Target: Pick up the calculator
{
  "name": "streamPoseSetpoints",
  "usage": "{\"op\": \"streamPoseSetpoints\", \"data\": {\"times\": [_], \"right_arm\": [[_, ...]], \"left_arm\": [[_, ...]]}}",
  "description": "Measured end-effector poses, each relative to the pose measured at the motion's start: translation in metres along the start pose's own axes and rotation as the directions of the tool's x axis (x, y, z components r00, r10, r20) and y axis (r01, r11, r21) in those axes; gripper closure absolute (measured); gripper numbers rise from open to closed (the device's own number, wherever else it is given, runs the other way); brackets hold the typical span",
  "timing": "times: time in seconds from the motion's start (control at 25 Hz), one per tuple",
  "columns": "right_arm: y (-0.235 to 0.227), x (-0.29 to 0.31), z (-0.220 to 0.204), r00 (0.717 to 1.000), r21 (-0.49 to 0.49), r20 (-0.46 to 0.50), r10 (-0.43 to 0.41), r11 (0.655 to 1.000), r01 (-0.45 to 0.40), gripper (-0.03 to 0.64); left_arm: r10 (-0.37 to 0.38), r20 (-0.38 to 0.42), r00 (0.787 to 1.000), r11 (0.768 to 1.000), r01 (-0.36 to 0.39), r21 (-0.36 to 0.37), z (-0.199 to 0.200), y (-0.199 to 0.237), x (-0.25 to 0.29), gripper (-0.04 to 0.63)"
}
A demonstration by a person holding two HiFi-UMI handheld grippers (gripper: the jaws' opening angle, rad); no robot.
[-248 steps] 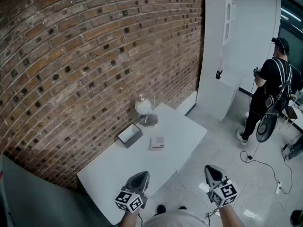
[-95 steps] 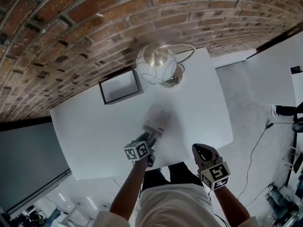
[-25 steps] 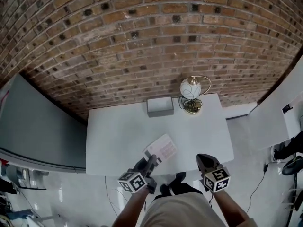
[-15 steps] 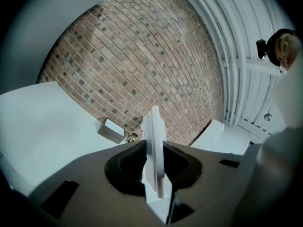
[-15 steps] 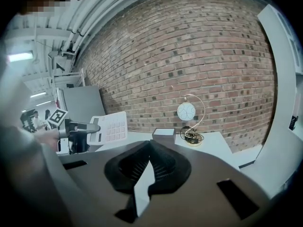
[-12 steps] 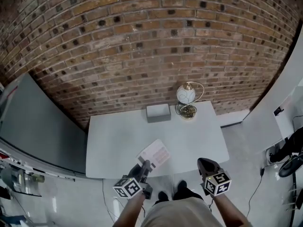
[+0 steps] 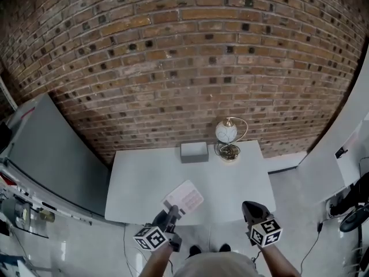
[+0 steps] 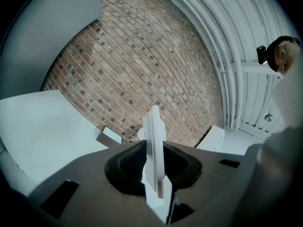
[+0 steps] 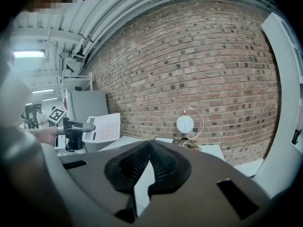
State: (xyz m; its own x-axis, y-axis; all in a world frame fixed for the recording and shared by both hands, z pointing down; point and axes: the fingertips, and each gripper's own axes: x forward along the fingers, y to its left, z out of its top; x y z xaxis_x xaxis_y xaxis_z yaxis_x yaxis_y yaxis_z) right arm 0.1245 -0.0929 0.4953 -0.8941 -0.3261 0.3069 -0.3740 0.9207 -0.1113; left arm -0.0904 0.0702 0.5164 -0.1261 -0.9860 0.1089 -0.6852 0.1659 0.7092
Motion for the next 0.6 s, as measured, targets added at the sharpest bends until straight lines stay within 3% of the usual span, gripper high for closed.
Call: {"op": "streamPoseSetpoints", "data": {"times": [0.6], "right_arm": [[-0.042,-0.016,0.020,0.996,-0.039,0.068,0.062,0.997,-0.060,0.606]], "left_arm": [[0.028,0.073,0.997,0.999,-0.027,-0.026,-0.012,-0.040,0.008,0.502]]}}
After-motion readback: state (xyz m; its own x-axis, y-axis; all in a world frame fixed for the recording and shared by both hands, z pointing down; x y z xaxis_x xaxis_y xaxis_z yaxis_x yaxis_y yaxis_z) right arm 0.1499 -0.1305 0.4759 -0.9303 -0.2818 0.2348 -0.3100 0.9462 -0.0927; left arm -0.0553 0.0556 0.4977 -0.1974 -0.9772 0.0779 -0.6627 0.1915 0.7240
